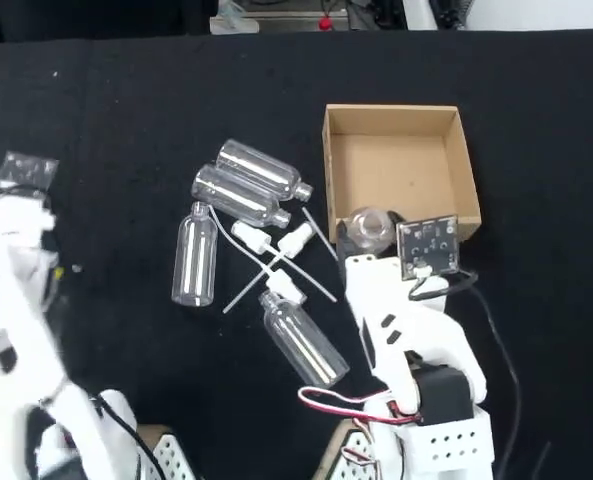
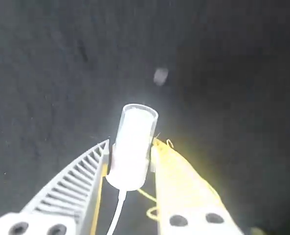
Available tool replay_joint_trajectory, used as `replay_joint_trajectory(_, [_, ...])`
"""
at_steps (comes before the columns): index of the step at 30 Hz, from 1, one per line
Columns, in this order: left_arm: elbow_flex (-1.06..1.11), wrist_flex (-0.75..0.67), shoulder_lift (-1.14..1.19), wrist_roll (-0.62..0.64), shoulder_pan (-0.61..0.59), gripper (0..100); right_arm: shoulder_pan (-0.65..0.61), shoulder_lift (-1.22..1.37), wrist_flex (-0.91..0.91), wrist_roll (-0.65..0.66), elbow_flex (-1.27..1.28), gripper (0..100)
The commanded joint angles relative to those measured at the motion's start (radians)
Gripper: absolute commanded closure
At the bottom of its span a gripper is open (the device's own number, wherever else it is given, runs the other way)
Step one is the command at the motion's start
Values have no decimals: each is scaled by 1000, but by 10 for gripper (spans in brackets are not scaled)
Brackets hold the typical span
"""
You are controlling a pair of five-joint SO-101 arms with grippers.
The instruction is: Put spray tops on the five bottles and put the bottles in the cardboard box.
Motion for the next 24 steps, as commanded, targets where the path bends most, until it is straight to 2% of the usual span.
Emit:
replay_joint_trajectory(1, [-58, 14, -195, 241, 177, 954, -72, -19, 14, -6, -58, 970])
replay_joint_trajectory(6, [-65, -55, -325, 442, 401, 954, -169, -19, -5, -6, -51, 970])
replay_joint_trajectory(11, [-64, -232, -348, 601, 521, 954, -226, -19, -14, -6, -16, 970])
replay_joint_trajectory(17, [-65, -405, -427, 720, 659, 954, -253, -19, -137, -6, 82, 970])
replay_joint_trajectory(24, [-59, -470, -640, 821, 843, 954, -256, -16, -181, 0, 137, 970])
